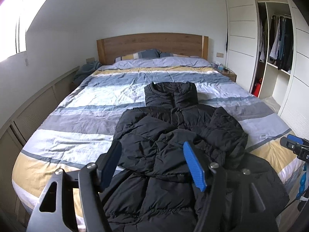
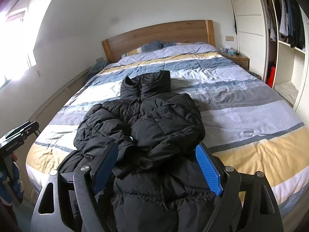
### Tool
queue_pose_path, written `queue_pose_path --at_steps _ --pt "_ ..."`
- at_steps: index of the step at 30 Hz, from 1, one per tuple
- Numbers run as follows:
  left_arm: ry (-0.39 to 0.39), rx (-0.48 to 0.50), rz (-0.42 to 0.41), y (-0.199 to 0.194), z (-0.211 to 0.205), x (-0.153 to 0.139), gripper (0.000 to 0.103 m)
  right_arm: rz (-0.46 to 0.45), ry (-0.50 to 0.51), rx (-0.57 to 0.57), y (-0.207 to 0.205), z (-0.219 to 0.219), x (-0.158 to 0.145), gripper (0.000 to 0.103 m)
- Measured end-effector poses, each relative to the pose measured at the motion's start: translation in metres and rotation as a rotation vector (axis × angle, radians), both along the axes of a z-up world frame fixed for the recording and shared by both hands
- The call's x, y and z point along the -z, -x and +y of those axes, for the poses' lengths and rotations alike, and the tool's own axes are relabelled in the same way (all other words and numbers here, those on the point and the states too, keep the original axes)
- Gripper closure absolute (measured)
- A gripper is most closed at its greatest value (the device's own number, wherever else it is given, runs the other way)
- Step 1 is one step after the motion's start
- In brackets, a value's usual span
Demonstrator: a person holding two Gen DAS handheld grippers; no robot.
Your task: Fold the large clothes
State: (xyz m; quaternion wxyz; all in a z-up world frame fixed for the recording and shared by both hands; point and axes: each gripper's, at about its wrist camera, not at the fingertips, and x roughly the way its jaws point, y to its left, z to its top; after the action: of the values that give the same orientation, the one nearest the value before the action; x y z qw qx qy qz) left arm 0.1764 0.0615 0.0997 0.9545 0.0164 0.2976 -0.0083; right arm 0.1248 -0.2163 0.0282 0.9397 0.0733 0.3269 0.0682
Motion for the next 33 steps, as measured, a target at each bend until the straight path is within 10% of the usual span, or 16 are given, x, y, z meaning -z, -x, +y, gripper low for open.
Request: queue_pose_path --at_steps 18,33 --pt "-0.088 -0.058 0.236 -0.077 0.021 0.074 0.038 0.138 -0.069 0.044 -0.056 -0.043 0.064 0.021" --pt "0.015 -0.054 0.273 -0.280 0.098 0.008 0.038 0.099 -0.003 -0.039 -0.225 -0.048 0.006 0.019"
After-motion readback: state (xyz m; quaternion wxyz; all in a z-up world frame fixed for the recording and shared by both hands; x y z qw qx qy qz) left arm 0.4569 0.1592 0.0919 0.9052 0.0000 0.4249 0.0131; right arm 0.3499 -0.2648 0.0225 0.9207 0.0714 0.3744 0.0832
